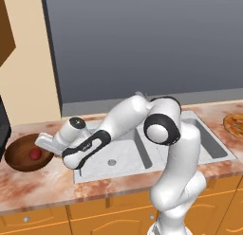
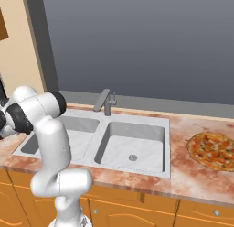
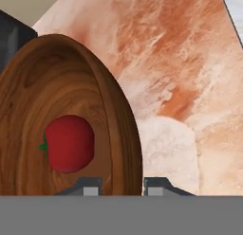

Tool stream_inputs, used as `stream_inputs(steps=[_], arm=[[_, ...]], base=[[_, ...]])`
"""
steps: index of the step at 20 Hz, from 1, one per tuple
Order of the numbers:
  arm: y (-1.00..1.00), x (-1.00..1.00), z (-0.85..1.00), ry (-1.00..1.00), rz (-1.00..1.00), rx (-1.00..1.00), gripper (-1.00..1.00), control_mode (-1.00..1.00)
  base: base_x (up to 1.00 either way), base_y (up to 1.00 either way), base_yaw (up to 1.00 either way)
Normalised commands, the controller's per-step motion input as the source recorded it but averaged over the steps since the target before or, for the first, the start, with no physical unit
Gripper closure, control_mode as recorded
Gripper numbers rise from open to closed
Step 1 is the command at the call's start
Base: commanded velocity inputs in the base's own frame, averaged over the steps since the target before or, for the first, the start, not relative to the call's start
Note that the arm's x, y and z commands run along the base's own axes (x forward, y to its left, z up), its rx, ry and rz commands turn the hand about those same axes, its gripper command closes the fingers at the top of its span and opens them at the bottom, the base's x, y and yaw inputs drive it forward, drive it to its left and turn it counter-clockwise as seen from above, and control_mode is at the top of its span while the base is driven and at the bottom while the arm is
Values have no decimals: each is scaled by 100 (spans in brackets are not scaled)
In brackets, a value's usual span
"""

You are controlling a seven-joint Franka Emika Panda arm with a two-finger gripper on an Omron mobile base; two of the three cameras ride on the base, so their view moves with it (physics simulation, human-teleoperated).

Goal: Pick the tomato from the sink and place it in the bowl. Then pick the bowl and place it in the microwave. Then close the microwave door and press the start button.

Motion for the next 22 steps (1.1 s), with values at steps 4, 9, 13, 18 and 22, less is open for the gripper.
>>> stream_inputs(steps=[4,9,13,18,22], arm=[[-42,-46,52,-7,-15,3,100,-100],[-62,-51,97,-3,-16,12,100,-100],[-54,-42,100,0,-15,9,100,-100],[-55,-46,100,5,-24,13,100,-100],[-53,-36,100,16,-28,13,100,-100]], base=[[0,0,0],[0,0,0],[0,0,0],[0,0,0],[0,0,0]])
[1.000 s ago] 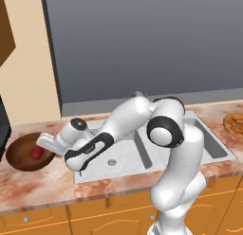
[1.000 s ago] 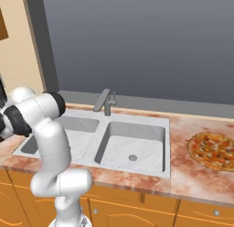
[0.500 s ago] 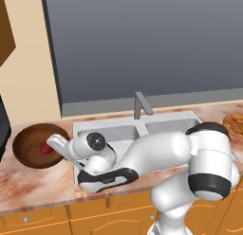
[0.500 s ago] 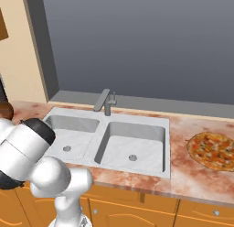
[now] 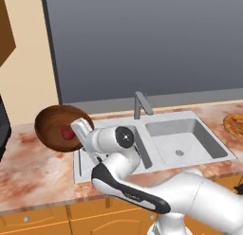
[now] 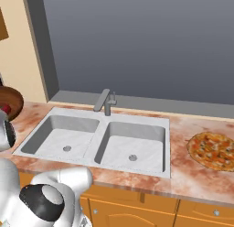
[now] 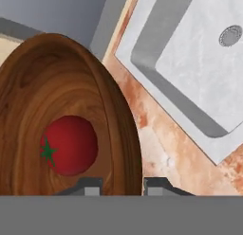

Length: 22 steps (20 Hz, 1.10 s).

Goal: Pick the tomato from the sink and place it in the bowl. Then pick the bowl and place it in the microwave. Then close the microwave door and press the start button.

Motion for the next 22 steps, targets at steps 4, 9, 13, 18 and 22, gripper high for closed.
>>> stream_inputs(steps=[4,9,13,18,22], arm=[[-39,-16,100,28,-30,12,100,-100],[-22,-14,100,31,-31,4,100,-100],[-35,-55,98,17,-25,9,100,-100],[-62,-80,86,6,-13,15,100,-100],[-57,-78,62,0,-8,6,100,-100]], base=[[0,0,0],[0,0,0],[0,0,0],[0,0,0],[0,0,0]])
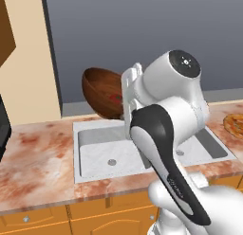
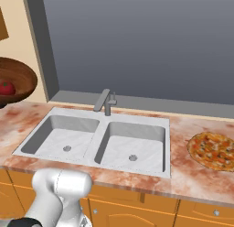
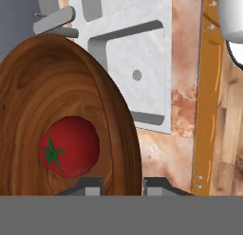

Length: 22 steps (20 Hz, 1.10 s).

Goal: Pick the tomato from the sink and place it in the bowl. Then pick the bowl and place it in the microwave. Then close the microwave door and press the start button.

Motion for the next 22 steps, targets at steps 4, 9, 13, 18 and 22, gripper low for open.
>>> stream_inputs(steps=[4,9,13,18,22], arm=[[-69,-82,19,-1,1,-2,100,-100],[-81,-57,28,0,29,-11,100,-100],[-75,-24,42,0,24,-16,100,-100],[-10,0,12,-10,-5,-16,100,-100],[0,0,0,-13,-4,-7,100,-100]], base=[[0,0,0],[0,0,0],[0,0,0],[0,0,0],[0,0,0]])
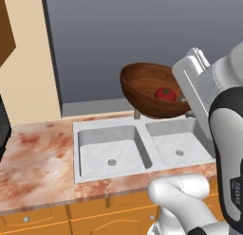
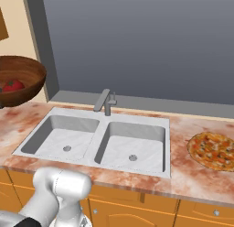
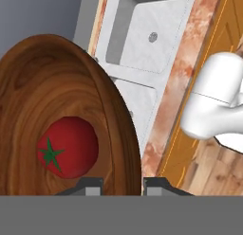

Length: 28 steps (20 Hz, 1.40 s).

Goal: Pick the tomato from the sink and place it in the bowl. Then pick the bowl and place it in the microwave. Then close the microwave door and press the start button.

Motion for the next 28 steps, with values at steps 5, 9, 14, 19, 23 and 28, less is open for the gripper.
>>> stream_inputs(steps=[5,9,14,19,23,28], arm=[[0,0,0,0,0,0,100,-100],[0,0,0,0,0,0,100,-100],[0,0,0,0,0,0,100,100],[0,0,0,0,0,0,100,100],[0,0,0,0,0,0,100,100],[0,0,0,0,0,0,100,100]], base=[[0,0,0],[0,0,0],[-45,-1,-1],[-82,-4,-6],[-65,-4,-7],[-52,-8,-3]])
